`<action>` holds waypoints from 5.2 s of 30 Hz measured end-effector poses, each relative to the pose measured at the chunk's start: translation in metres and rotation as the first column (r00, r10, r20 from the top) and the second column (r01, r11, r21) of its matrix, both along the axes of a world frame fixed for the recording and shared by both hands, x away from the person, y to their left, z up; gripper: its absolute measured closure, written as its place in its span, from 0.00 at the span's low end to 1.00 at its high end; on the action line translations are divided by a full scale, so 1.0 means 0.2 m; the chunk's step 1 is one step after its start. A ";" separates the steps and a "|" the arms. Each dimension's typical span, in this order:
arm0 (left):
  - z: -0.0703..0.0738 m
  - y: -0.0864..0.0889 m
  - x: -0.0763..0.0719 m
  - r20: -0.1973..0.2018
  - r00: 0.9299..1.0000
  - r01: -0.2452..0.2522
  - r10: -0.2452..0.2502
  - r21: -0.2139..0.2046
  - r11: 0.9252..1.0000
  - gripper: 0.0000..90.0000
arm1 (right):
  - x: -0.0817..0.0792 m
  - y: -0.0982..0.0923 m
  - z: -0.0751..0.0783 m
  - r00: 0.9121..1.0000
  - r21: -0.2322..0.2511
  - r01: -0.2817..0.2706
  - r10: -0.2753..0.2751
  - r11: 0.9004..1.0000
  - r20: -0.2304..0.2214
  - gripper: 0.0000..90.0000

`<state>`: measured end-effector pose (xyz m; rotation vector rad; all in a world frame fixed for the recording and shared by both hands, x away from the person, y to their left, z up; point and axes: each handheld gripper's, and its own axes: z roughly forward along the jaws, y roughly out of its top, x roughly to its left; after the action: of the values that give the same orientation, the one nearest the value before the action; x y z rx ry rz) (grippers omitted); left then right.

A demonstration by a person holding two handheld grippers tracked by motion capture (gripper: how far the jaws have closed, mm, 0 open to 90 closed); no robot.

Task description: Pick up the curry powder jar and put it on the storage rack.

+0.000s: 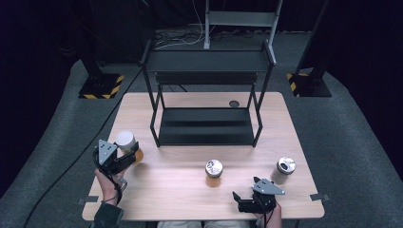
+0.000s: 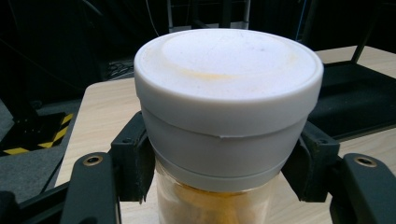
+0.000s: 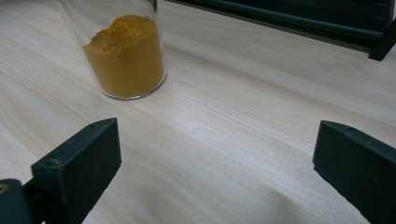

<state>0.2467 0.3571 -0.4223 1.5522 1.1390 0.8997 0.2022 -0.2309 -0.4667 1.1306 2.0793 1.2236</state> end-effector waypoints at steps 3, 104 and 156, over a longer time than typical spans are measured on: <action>0.01 0.00 0.00 -0.004 1.000 0.010 -0.010 -0.003 1.000 0.39 | 0.00 0.00 0.00 1.000 0.000 0.001 -0.001 1.000 -0.001 0.00; 0.13 -0.28 0.20 -0.004 0.978 0.207 -0.207 0.038 0.978 0.39 | 0.01 0.02 0.01 1.000 -0.027 0.001 -0.001 1.000 -0.010 0.00; 0.20 -0.40 0.42 -0.026 0.975 0.222 -0.221 0.052 0.974 0.39 | 0.00 0.01 0.01 1.000 -0.023 -0.003 0.003 1.000 -0.004 0.00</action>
<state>0.3299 0.2765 -0.3832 1.6976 0.9392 0.7720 0.2028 -0.2280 -0.4656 1.1208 2.0932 1.1973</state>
